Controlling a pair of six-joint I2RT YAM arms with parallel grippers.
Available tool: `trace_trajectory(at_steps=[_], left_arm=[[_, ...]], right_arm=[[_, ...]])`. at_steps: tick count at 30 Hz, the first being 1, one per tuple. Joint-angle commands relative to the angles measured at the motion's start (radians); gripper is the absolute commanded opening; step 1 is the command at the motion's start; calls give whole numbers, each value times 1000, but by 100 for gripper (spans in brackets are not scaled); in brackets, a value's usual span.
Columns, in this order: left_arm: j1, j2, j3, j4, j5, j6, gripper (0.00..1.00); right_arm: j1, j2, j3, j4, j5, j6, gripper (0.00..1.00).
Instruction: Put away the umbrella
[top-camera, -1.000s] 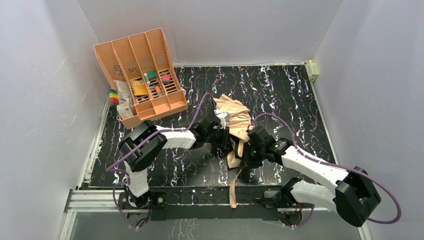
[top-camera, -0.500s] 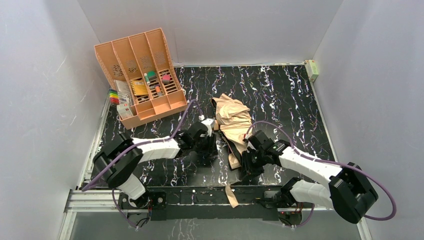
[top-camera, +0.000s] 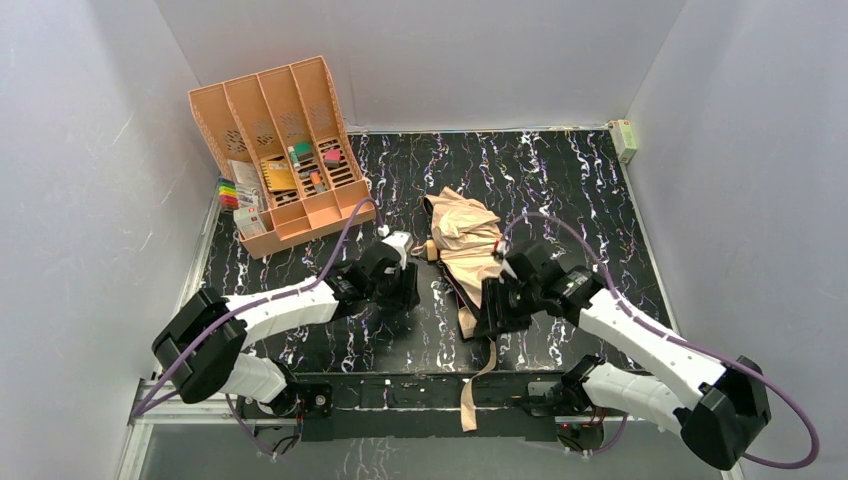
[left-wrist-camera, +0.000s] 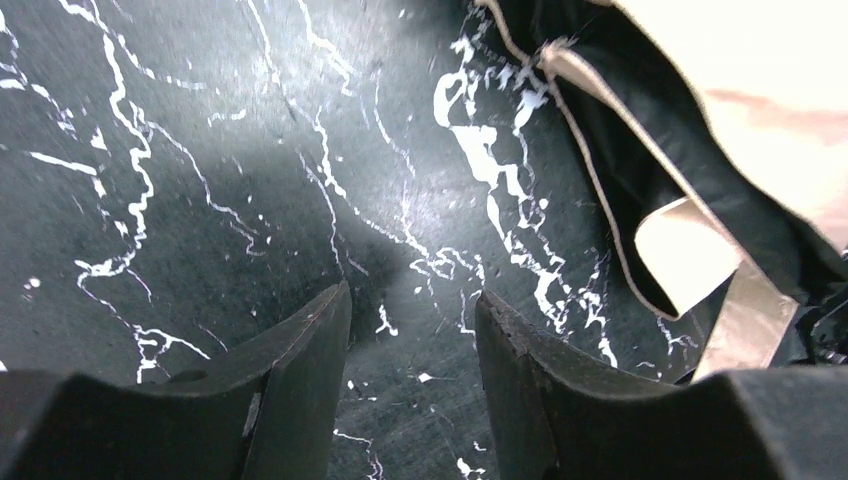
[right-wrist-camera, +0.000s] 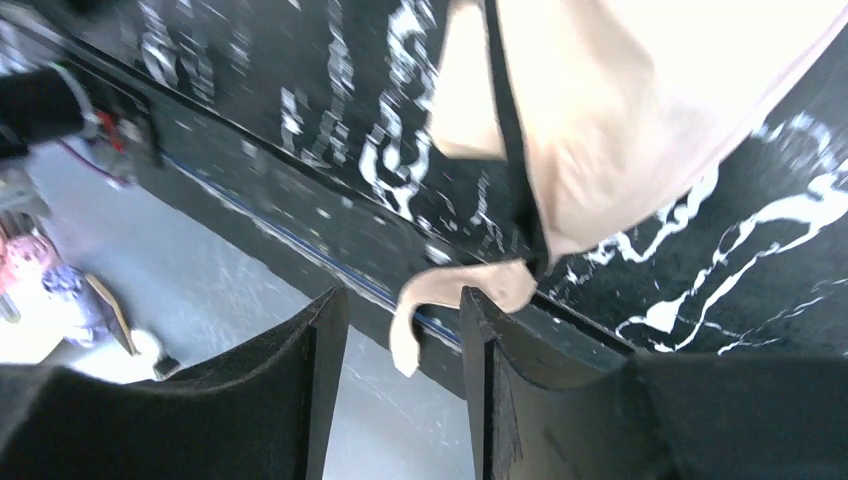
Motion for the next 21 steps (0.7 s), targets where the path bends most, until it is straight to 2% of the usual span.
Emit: trace_trajectory(at_steps=[1, 4, 7, 11, 16, 21], left_arm=[[12, -51, 83, -49, -28, 34, 49], [24, -68, 110, -53, -19, 38, 50], [55, -68, 151, -42, 18, 40, 52], [119, -35, 239, -21, 110, 27, 56], [164, 45, 397, -28, 135, 34, 75], [201, 162, 539, -76, 142, 33, 97]], right_arm=[[-2, -17, 210, -115, 159, -9, 54], [-2, -13, 266, -136, 286, 1, 51], [-2, -8, 243, -53, 364, 19, 36], [-5, 28, 141, 142, 355, 46, 17], [-5, 94, 5, 363, 308, 76, 6], [-4, 146, -125, 504, 261, 102, 2]])
